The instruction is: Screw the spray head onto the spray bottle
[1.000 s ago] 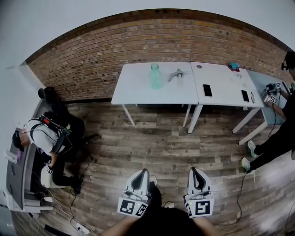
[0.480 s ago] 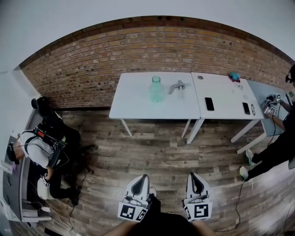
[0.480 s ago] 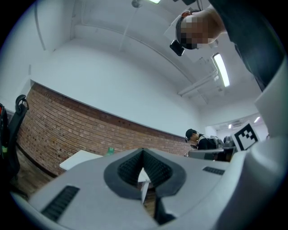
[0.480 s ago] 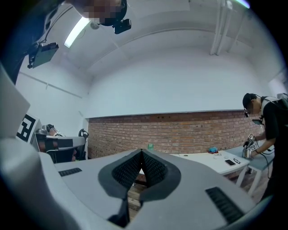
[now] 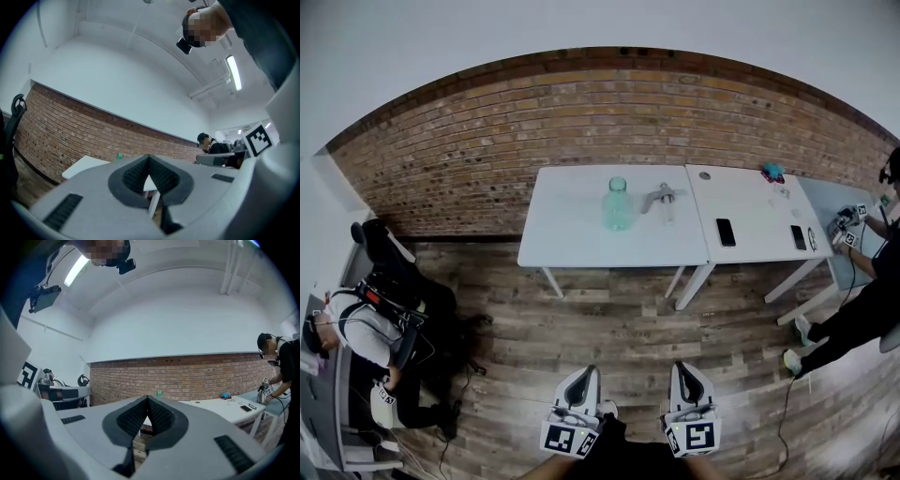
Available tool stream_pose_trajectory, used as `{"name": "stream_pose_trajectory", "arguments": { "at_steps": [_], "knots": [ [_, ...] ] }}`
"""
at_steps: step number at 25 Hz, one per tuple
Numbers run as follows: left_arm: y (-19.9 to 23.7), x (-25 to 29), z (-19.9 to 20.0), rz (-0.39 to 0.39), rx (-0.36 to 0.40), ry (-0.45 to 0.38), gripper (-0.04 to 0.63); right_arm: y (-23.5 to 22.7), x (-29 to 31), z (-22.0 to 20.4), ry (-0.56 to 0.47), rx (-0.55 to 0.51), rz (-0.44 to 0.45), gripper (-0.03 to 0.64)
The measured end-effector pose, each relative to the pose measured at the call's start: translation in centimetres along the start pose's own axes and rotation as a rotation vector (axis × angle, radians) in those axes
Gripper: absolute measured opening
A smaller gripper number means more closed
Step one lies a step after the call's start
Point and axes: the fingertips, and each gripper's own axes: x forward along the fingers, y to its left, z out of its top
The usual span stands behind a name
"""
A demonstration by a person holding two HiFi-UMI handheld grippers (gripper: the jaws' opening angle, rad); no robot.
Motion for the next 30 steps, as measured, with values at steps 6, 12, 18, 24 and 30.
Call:
{"name": "stream_pose_trajectory", "arguments": {
  "at_steps": [6,12,18,24,30],
  "knots": [
    [1.6,1.6,-0.2,-0.041,0.0,0.01,0.002,-1.0,1.8,-0.4,0.021,0.019,-0.055,0.002],
    [2.4,2.3,-0.8,-0.073,-0.017,0.031,0.002,-0.7,3.0,-0.4,0.044,0.012,-0.085,0.002],
    [3.1,2.9,-0.9,-0.056,-0.019,0.037,0.002,-1.0,4.0,-0.8,0.055,0.022,-0.079,0.002],
    [4.2,3.5,-1.5,-0.002,-0.022,0.04,0.002,-0.7,5.9,-1.4,0.063,0.017,-0.023,0.002],
    [3.9,6.8,-1.3,0.018,-0.012,0.038,0.002,-3.2,8.5,-1.0,0.069,-0.008,-0.029,0.002]
  ]
}}
